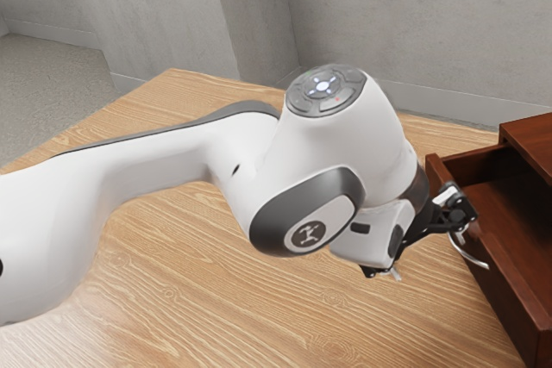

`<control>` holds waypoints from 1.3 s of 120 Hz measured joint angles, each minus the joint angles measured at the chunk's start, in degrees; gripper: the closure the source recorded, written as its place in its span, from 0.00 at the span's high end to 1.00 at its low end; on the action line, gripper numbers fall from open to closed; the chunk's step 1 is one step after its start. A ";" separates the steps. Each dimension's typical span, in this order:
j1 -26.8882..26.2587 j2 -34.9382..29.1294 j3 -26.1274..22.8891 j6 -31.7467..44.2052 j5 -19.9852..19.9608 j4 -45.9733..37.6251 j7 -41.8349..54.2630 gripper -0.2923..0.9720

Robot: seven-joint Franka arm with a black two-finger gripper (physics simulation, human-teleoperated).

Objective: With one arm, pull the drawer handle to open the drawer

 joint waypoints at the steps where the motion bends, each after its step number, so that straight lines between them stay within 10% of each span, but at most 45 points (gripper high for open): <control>1: 0.01 -0.08 0.01 0.01 0.03 -0.13 0.02 0.76; 156: -0.61 -12.46 1.62 2.28 0.53 -11.27 0.99 0.76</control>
